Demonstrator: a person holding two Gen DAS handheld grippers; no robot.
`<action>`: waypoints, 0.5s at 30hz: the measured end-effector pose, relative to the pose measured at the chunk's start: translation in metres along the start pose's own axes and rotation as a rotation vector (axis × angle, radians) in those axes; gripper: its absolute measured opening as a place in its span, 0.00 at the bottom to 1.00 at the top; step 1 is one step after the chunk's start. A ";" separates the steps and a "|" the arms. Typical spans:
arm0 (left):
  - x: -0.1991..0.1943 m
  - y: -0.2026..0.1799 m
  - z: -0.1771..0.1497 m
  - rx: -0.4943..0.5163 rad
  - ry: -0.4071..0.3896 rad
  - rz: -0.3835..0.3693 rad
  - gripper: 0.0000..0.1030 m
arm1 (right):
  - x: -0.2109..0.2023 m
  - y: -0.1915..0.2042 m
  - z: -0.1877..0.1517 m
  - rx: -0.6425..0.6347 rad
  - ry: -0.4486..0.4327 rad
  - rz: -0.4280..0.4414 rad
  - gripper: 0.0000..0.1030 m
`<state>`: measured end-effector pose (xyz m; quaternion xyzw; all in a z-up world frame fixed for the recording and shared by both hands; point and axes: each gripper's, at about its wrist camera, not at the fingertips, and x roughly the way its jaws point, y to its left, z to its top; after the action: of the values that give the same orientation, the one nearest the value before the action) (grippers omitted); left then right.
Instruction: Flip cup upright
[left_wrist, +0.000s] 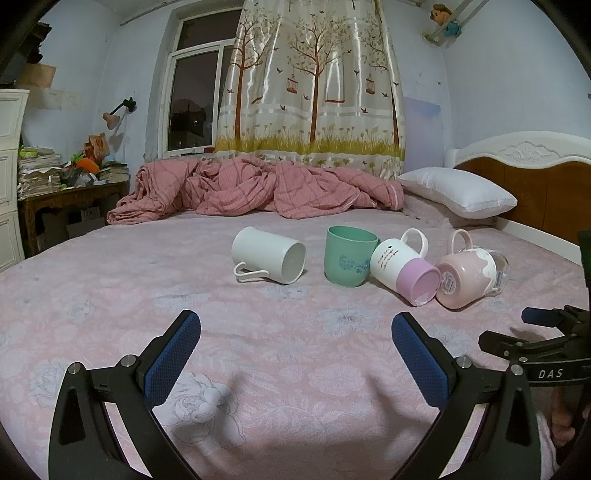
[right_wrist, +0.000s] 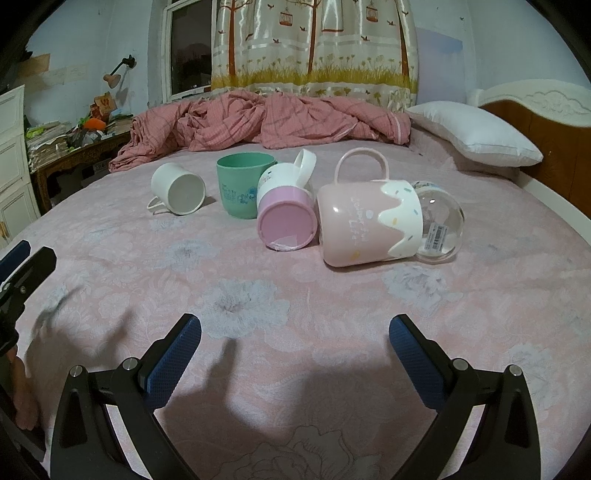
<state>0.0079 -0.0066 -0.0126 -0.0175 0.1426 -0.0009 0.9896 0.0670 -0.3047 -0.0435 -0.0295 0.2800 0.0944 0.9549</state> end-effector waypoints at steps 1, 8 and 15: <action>0.000 0.000 -0.001 -0.001 0.004 0.000 1.00 | -0.002 0.000 -0.001 -0.002 -0.001 0.000 1.00; 0.000 0.009 -0.001 -0.041 0.036 0.005 1.00 | 0.007 0.005 0.000 -0.012 -0.012 -0.003 1.00; -0.003 0.011 0.001 -0.052 0.029 0.011 1.00 | 0.003 0.006 -0.001 -0.001 -0.012 -0.002 1.00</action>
<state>0.0052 0.0047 -0.0108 -0.0424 0.1571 0.0079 0.9866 0.0675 -0.2986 -0.0458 -0.0294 0.2741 0.0939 0.9567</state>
